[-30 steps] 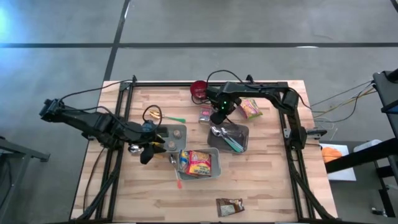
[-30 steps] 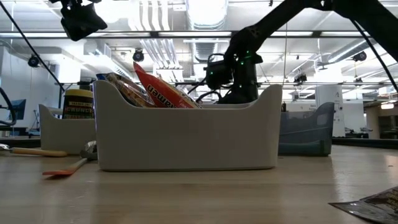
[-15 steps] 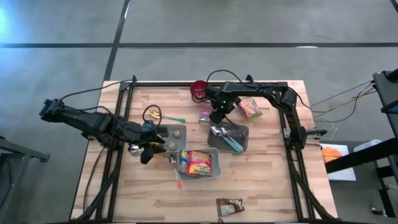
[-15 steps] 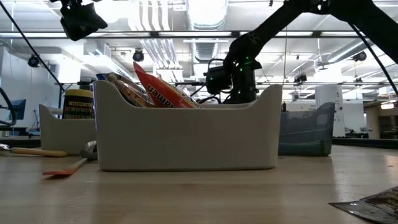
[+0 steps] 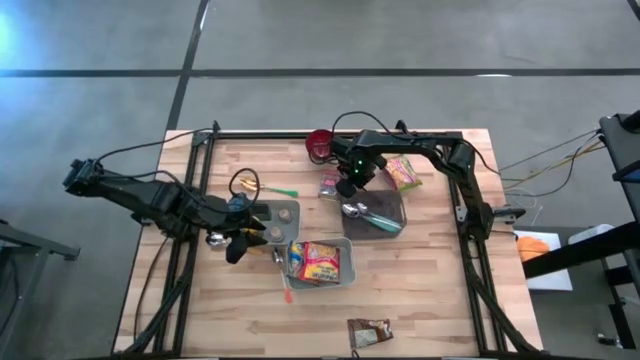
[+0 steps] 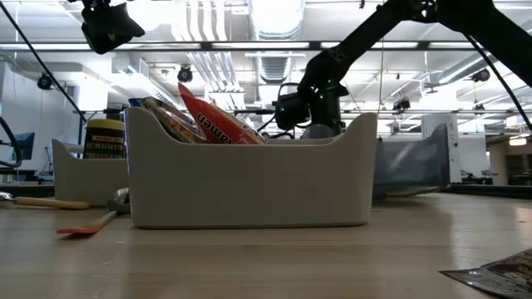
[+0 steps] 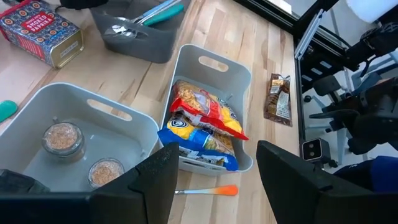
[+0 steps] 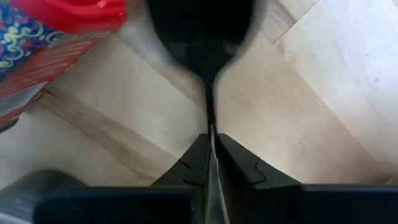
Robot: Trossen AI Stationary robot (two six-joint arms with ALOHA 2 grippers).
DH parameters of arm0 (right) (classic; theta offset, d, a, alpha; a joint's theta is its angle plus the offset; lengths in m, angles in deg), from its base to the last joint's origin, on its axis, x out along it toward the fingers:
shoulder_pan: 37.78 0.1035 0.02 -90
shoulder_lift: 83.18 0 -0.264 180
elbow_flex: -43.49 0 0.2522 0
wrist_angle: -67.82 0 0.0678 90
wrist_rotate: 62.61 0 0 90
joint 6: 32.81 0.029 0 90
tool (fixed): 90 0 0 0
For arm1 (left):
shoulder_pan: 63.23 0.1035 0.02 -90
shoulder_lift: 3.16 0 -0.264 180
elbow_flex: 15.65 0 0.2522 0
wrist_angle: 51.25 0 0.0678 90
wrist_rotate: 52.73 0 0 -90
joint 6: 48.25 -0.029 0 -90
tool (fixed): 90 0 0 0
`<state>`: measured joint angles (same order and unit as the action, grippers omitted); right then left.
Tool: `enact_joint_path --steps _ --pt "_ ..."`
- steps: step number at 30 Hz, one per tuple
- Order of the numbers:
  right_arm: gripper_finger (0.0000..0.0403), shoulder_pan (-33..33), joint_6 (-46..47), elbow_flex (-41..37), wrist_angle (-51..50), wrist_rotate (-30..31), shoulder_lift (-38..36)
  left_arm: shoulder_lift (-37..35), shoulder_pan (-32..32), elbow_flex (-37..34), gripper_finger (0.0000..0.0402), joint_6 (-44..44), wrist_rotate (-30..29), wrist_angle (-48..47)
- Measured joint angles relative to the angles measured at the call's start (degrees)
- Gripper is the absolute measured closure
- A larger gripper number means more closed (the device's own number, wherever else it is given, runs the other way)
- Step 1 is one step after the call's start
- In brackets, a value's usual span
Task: Pick & Place Food Item
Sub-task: Put the black spoon into the black bin
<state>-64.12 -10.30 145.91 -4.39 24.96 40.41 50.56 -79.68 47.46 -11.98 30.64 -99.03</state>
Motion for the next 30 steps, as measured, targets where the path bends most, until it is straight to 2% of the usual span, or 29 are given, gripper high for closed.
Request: enact_joint_path --steps 17,30 --pt "0.0394 0.2 0.1 2.0 -1.3 1.4 -0.2 0.0 0.0 0.1 0.0184 0.2 0.0 0.0" --pt "0.0394 0.2 0.6 2.1 -1.6 1.5 -3.9 0.0 0.0 0.1 0.0184 0.2 0.0 -0.1"
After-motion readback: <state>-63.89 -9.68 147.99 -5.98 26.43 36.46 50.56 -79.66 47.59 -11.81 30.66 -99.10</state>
